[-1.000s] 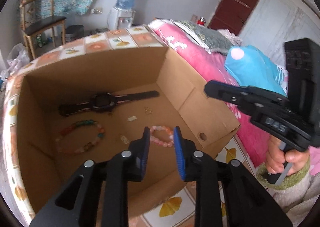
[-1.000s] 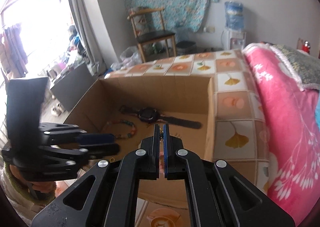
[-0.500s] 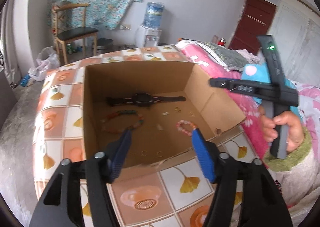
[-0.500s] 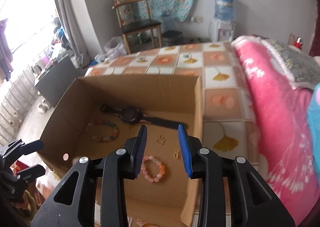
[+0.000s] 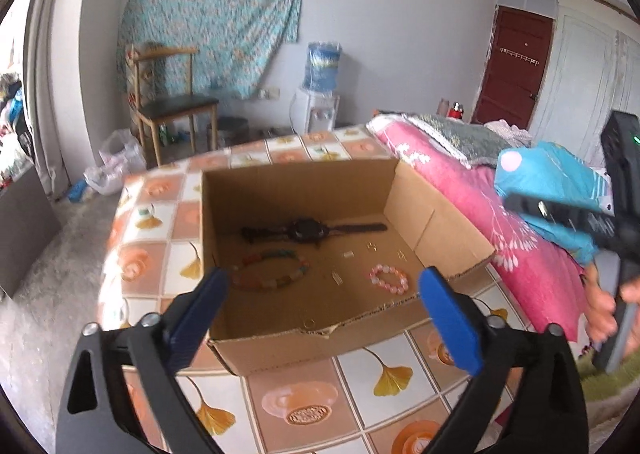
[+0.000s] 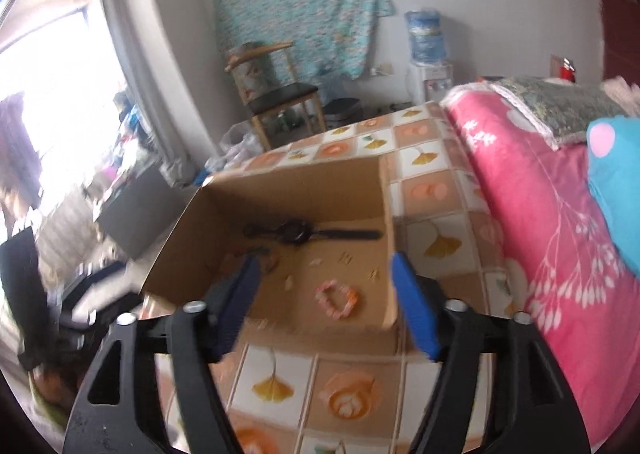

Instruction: Organize jewelry

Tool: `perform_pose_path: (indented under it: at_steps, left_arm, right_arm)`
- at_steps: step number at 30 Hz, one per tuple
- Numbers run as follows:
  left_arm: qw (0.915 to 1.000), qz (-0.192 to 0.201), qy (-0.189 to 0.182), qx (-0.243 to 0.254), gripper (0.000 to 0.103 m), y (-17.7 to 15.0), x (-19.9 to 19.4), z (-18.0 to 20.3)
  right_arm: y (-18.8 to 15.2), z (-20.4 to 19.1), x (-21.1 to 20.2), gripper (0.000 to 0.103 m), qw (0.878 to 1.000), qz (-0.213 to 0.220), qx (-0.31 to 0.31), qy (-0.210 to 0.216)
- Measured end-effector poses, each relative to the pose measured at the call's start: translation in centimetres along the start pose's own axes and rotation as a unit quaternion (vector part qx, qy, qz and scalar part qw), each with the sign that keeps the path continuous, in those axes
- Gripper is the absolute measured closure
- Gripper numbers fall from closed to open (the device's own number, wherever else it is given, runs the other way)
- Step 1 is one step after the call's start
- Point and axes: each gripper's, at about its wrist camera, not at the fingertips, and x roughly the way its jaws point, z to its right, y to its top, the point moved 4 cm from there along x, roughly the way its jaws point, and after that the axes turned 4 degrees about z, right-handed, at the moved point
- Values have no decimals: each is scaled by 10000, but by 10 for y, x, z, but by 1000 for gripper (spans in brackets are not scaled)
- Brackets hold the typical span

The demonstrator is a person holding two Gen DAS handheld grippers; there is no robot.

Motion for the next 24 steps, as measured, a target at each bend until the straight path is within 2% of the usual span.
perform_pose_path:
  at_steps: [1,5,10,13,19,22,24]
  left_arm:
    - [9999,87,41,30,5,1,-4,1]
    - [9992,241,307,17,5,2,-12,2]
    - [9948,352,941,-149,5,-2,-19,-7]
    - [9899,387,1363,-87,5,-4,-23,-13]
    - [9756,672,2088,10,5,-4,-35,-22]
    - [9726,691,2219,-83,5,-3,-39,-25]
    - [9733,537,2226,-123,5,-2,-36,-27]
  right_arm:
    - [-4,-9,-4,22,9998,-13,-196,-37]
    - [-15,-36,-13,14,9968,-11,-748,-295]
    - [-20,-45,-11,8,9990,3,-389,-208]
    - [-24,-50,-8,8,9996,-53,-254,-142]
    - [-27,-58,-2,8,9978,0,-277,-597]
    - [-29,-59,-1,8,9969,13,-281,-734]
    - [-30,-58,0,8,9961,5,-287,-829]
